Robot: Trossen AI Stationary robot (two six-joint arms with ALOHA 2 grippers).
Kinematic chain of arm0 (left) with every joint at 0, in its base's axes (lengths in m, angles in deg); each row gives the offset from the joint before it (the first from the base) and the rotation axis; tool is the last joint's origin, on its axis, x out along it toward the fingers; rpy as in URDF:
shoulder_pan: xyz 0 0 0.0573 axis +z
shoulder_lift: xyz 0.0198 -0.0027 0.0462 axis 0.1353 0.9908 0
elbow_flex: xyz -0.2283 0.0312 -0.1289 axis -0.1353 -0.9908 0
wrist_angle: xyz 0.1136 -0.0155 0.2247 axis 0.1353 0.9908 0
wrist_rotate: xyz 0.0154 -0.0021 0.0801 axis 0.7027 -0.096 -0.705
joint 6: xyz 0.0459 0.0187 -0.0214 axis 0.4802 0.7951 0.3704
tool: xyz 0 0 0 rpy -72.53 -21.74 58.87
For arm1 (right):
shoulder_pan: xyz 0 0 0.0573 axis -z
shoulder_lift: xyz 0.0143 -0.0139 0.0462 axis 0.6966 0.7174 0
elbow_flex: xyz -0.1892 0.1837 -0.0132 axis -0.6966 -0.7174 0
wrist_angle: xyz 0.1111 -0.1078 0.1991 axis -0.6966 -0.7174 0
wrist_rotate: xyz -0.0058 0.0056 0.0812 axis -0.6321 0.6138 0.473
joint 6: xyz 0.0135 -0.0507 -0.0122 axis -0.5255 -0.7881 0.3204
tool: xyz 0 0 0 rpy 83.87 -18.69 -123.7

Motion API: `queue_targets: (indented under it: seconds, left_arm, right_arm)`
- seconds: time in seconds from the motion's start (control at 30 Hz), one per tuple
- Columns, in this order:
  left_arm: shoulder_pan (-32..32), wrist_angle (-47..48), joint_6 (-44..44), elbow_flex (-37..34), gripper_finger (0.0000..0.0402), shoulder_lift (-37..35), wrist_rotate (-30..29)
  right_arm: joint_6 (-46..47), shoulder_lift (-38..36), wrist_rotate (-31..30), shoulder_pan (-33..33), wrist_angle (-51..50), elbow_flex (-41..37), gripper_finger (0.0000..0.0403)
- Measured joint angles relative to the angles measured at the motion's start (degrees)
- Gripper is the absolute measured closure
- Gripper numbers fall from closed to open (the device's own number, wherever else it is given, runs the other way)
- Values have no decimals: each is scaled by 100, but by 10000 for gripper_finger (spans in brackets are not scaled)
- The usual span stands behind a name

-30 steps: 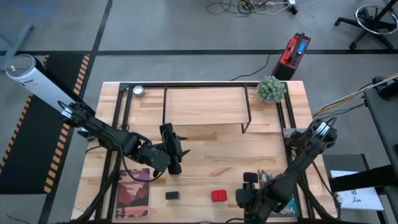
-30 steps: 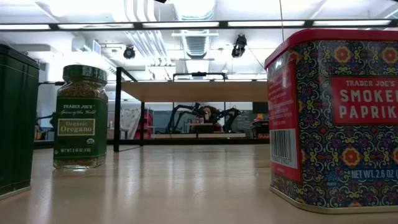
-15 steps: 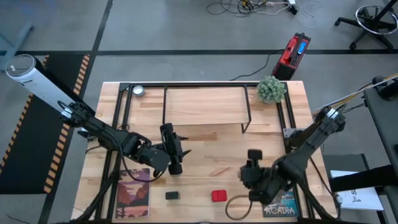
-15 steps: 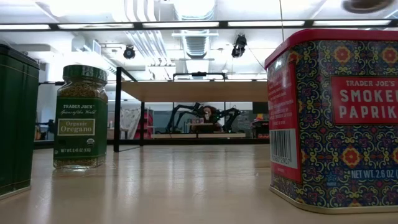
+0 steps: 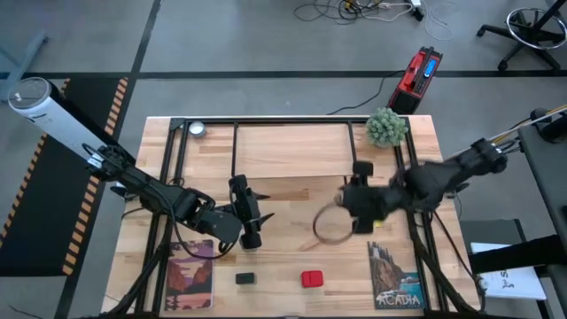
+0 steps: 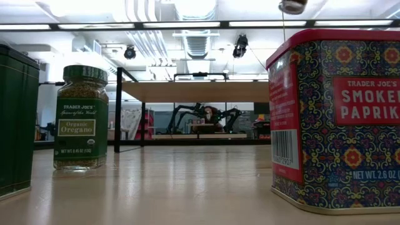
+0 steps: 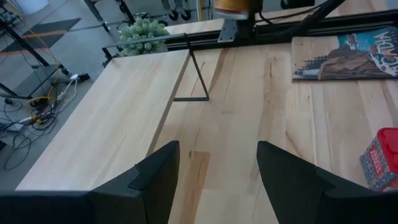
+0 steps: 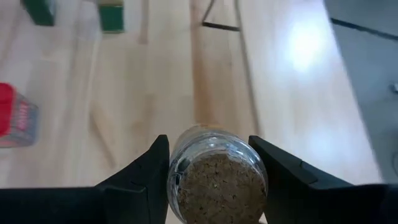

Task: Shelf spices
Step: Put the transparent seasoning bottle on the shelf

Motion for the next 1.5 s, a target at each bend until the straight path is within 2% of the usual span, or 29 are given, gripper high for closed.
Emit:
queue_targets:
  seconds: [0.2, 0.4, 0.6, 0.9, 1.3, 1.5]
  left_arm:
    - [2, -24, -29, 0, 198, 0, 0]
    - [0, -55, -35, 0, 198, 0, -1]
    - [2, -52, -116, 0, 198, 0, -2]
    - [2, -45, -163, 0, 198, 0, -7]
    - [1, 102, -362, 0, 198, 0, -4]
    - [0, 142, -408, 0, 198, 0, 0]
  right_arm:
    - [-948, -159, 979, 1183, 4, -7, 236]
    - [-1890, 38, 2319, 2361, 63, -9, 236]
    - [-2547, 320, 2845, 3190, 45, -9, 236]
    - [-2784, 895, 2920, 3872, -27, -11, 236]
    - [-2532, 1441, 2812, 3974, 15, -4, 234]
    - [-2405, 1344, 2568, 3980, 23, -11, 191]
